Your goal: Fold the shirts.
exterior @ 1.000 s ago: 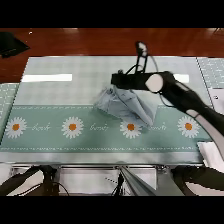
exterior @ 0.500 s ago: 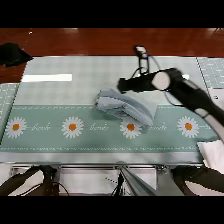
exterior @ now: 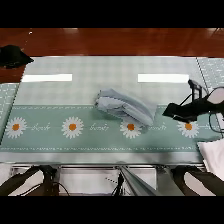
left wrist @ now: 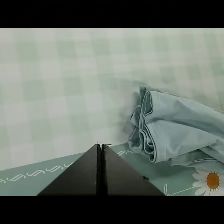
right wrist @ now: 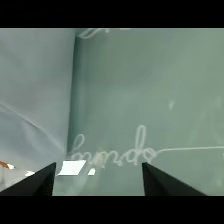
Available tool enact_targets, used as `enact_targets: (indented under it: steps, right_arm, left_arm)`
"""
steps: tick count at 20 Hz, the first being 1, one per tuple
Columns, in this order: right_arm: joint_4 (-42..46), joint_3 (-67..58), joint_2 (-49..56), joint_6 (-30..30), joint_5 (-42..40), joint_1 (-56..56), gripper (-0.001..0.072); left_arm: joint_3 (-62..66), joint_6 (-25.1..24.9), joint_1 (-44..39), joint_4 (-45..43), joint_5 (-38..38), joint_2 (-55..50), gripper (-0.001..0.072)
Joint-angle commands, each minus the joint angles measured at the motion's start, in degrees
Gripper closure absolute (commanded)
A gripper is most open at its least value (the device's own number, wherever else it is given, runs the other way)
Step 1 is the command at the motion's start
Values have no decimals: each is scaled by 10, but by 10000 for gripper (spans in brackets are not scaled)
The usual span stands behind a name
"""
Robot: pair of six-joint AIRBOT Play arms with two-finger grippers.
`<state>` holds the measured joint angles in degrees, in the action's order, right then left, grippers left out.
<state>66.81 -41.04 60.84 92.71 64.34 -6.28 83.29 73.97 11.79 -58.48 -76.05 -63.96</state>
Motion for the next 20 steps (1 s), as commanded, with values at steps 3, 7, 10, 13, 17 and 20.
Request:
enact_targets:
  steps: [3,7,10,13,17,20]
  right_arm:
    - [-224,125,3,-33,-209,26,99]
    - [-236,125,50,16,-335,110,122]
    - [-256,123,63,26,-391,131,499]
    - [-245,87,17,-40,-343,96,695]
    - [-170,-38,-101,-52,-151,3,695]
    - [-110,-150,-158,9,28,-92,695]
  left_arm:
    - [0,2,0,0,-9,0,673]
    - [0,2,0,0,-10,0,673]
    - [0,2,0,0,-11,0,673]
    - [0,2,0,0,-11,0,673]
    - [0,2,0,11,-9,-7,673]
    - [0,2,-9,16,-3,-21,673]
